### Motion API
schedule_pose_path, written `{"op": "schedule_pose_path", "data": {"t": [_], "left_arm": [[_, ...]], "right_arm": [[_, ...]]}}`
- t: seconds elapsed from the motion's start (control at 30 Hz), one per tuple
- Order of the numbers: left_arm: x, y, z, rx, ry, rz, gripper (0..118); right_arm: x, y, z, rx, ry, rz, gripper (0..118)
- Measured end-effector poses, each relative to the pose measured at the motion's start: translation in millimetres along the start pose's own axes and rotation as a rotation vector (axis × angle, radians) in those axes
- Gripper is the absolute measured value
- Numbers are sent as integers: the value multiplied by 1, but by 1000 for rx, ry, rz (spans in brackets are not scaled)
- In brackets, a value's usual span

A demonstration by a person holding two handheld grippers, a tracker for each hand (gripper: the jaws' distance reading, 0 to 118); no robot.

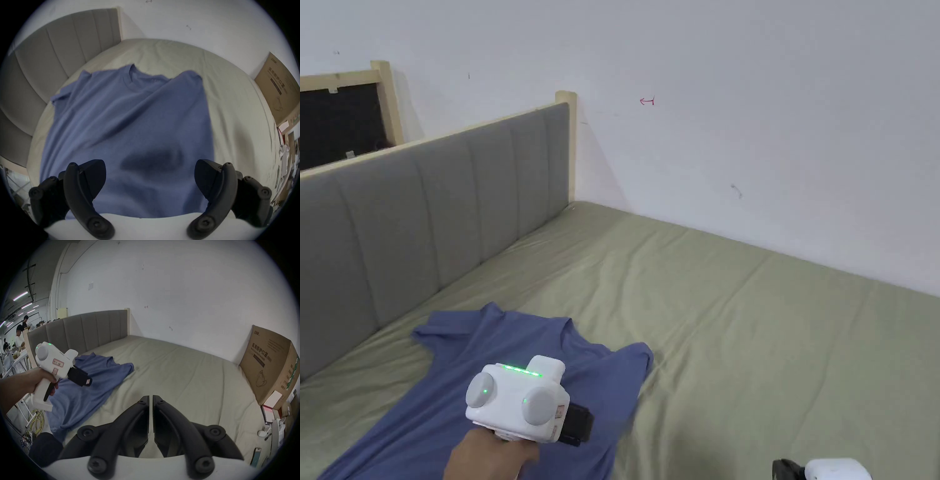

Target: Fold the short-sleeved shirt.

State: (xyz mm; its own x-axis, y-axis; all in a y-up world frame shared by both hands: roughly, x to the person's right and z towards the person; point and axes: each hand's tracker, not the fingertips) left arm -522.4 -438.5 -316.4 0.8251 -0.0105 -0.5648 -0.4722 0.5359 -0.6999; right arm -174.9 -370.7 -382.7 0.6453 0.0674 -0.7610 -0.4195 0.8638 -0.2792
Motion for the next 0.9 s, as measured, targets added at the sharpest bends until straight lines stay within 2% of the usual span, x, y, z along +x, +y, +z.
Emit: {"op": "schedule_pose_path", "data": {"t": [0.03, 0.1, 0.2, 0.23, 0.27, 0.3, 0.33, 0.4, 0.43, 0.47, 0.5, 0.63, 0.73, 0.9], "left_arm": [[1, 1, -13, -12, 1, 15, 96], [-18, -7, -46, -53, -4, 57, 51], [-29, -18, -83, -148, 19, 70, 35], [-32, -24, -90, -171, 48, 54, 2], [-41, -27, -82, -74, 96, 65, 0], [-46, -28, -79, -48, 80, 135, 0], [-40, -30, -62, -40, 101, 146, 0], [-49, -34, -59, -32, 38, 163, 0], [-48, -35, -61, -75, 45, 128, 0], [-27, -35, -21, -36, 76, 77, 0], [-22, -33, -11, -31, 73, 90, 0], [-8, -16, -9, 97, -69, 126, 0], [30, -2, 4, 151, -84, 17, 0], [105, 14, 36, 240, -267, -42, 0]], "right_arm": [[1, -3, -3, -11, -3, 0, 4], [4, -7, -8, -27, -5, -5, 4], [8, -11, -10, -39, -12, -15, 4], [9, -11, -9, -41, -13, -17, 4], [10, -12, -8, -42, -14, -17, 4], [11, -13, -6, -41, -13, -17, 4], [11, -14, -4, -39, -12, -16, 4], [12, -16, -1, -40, -14, -9, 4], [14, -16, 1, -39, -15, -10, 4], [16, -16, 4, -37, -17, -14, 4], [18, -16, 7, -36, -19, -18, 4], [33, -21, 25, -25, -44, -39, 4], [51, -29, 44, -17, -81, -54, 4], [87, -48, 82, -14, -167, -100, 4]]}}
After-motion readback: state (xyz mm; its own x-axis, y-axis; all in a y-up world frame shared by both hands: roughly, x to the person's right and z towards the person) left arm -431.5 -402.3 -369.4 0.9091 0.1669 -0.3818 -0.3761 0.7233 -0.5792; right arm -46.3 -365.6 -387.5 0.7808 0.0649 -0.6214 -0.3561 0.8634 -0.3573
